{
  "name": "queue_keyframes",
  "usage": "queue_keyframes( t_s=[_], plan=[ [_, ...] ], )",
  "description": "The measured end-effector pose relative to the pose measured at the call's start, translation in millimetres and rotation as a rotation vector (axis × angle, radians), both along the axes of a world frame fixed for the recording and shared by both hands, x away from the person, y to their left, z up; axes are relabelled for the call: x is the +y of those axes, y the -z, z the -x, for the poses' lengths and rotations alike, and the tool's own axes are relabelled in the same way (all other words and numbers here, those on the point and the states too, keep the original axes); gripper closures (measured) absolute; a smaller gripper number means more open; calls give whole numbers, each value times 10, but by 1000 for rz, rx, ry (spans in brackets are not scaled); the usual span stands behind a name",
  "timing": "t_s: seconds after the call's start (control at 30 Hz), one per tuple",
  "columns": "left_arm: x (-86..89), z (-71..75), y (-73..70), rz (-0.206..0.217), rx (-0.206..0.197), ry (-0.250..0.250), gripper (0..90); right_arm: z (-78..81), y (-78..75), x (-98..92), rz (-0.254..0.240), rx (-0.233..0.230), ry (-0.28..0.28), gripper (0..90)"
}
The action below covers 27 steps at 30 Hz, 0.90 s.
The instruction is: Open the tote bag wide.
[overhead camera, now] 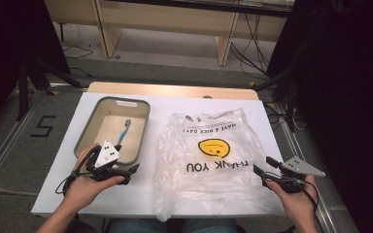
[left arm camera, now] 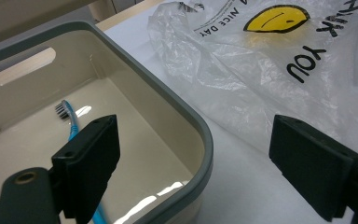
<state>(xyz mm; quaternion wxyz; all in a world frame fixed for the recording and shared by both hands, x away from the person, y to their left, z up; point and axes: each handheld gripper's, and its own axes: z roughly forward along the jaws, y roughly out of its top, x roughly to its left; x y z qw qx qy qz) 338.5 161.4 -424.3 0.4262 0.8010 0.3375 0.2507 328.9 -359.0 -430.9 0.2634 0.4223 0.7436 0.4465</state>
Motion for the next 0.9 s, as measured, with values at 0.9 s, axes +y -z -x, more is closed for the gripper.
queue_keyframes(
  t_s=[0.9],
  plan=[
    [-612, 75, -70, -14, 56, 149, 224, -233, 35, 21, 70, 76, 58, 404]
  ],
)
